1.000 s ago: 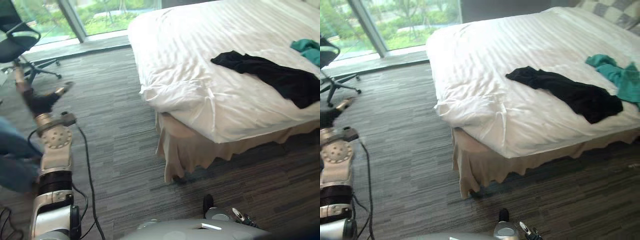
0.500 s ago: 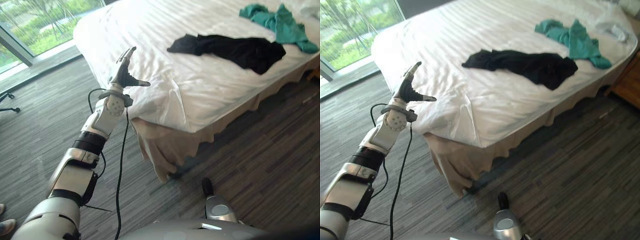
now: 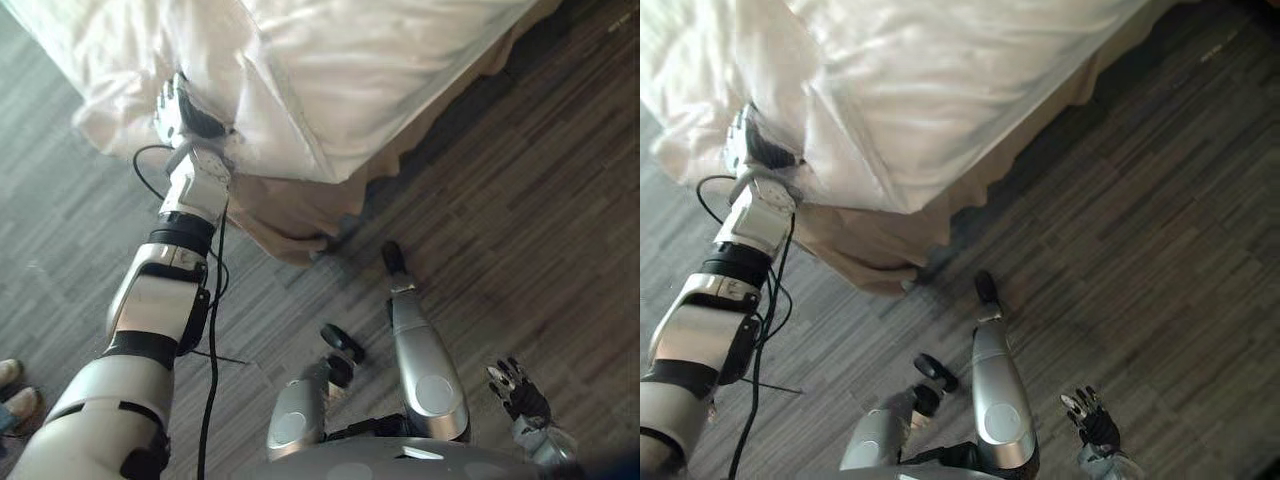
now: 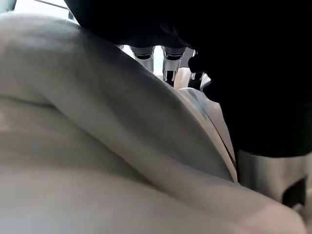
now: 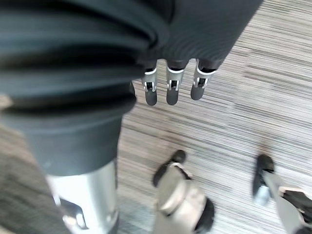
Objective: Tidy the bed and pick cloth on bed and put in laundry
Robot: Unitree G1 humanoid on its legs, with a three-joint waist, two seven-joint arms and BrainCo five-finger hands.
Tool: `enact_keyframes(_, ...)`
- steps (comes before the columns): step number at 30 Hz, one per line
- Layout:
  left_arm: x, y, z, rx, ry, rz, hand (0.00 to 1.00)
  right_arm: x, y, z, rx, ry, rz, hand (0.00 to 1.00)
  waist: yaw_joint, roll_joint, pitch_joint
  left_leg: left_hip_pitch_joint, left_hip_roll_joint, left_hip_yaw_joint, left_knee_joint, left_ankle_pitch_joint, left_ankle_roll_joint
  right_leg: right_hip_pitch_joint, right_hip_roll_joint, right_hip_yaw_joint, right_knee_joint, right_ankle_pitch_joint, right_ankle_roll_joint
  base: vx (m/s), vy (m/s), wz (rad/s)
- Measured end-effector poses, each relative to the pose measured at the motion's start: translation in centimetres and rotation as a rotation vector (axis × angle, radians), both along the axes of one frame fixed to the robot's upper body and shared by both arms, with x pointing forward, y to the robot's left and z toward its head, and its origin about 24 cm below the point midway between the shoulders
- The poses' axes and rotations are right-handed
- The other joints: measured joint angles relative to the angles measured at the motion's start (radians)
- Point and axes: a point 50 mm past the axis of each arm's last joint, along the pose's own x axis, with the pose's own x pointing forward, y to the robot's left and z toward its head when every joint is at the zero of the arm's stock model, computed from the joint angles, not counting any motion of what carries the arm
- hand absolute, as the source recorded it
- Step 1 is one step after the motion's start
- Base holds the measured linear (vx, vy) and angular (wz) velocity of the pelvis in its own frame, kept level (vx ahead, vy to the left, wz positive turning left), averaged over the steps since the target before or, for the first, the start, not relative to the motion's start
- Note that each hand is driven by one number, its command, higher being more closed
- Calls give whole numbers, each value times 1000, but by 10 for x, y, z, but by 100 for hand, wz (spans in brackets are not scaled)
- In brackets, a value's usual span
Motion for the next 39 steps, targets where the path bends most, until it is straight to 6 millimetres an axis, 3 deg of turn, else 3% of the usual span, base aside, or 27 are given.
enact_keyframes(4,-2,3,7,-35,38,4,100,25,13,11,-1,-85,91,0,19,-1,1,-8,53,9,88,-44,-4,-1,22,-8,45,-19,-13,30,-25,-7)
enact_keyframes(10,0,-2,-15,-213,18,-146,100,36,23,16,-5,-109,140,0,36,0,0,32,38,6,92,-54,-3,24,-14,-33,120,-72,-2,12,30,20)
enact_keyframes(13,-7,-15,-53,-302,47,-321,100,32,26,12,-13,-66,137,0,47,2,-17,100,15,-29,46,-36,-1,99,-45,-77,134,-104,0,28,18,50)
enact_keyframes(14,-17,-23,-85,-353,108,-400,100,22,25,7,-23,-24,126,0,66,10,-69,111,-3,-46,7,-16,-1,112,-64,-100,137,-119,5,46,5,54)
enact_keyframes(15,-23,-26,-99,-370,138,-428,100,17,25,4,-22,-1,120,0,76,9,-94,118,-14,-49,-15,-2,-2,116,-72,-109,137,-124,5,105,4,63)
enact_keyframes(17,-47,-34,-144,-444,255,-504,100,-3,23,-9,2,86,42,0,98,15,-150,169,-49,-93,-96,48,-8,169,-99,-160,120,-135,8,139,-12,75)
enact_keyframes(18,-68,-38,-171,-511,321,-544,100,-21,20,-20,16,165,-22,0,110,31,-193,189,-60,-136,-145,78,-12,219,-111,-203,77,-134,9,117,-17,85)
enact_keyframes(19,-75,-40,-178,-531,333,-560,100,-26,19,-23,18,196,-40,0,113,35,-206,198,-66,-153,-163,91,-12,239,-113,-216,59,-131,13,86,-16,76)
enact_keyframes(20,-86,-43,-185,-573,339,-590,0,-34,17,-27,17,235,-59,0,121,44,-222,209,-73,-177,-185,108,-11,272,-114,-237,28,-125,21,67,-6,60)
enact_keyframes(23,-112,-61,-203,-694,359,-664,0,-51,15,-36,14,331,-99,0,138,72,-291,231,-85,-240,-216,137,-9,374,-112,-289,-97,-85,35,88,11,43)
enact_keyframes(28,-145,-64,-244,-851,477,-601,0,-69,20,-45,45,421,-124,0,160,72,-367,257,-98,-312,-231,156,-6,500,-101,-321,-278,-17,44,82,-7,11)
enact_keyframes(31,-155,-61,-265,-925,515,-512,0,-74,28,-50,74,458,-130,0,185,52,-380,271,-92,-343,-233,156,-6,536,-87,-339,-312,-6,42,27,-43,9)
enact_keyframes(37,-178,-50,-305,-1039,531,-218,0,-71,42,-56,130,488,-124,0,182,4,-393,321,-86,-370,-263,156,-6,567,-76,-345,-312,-6,40,-5,-17,-5)
enact_keyframes(38,-186,-44,-314,-1056,543,-136,0,-72,45,-57,143,499,-124,0,182,-4,-395,328,-88,-371,-263,156,-6,573,-78,-345,-312,-6,40,-19,8,-9)
enact_keyframes(39,-213,-32,-336,-1079,640,24,0,-73,48,-58,154,505,-124,0,182,-13,-389,341,-91,-375,-264,155,-6,582,-80,-345,-313,-6,41,-32,7,-9)
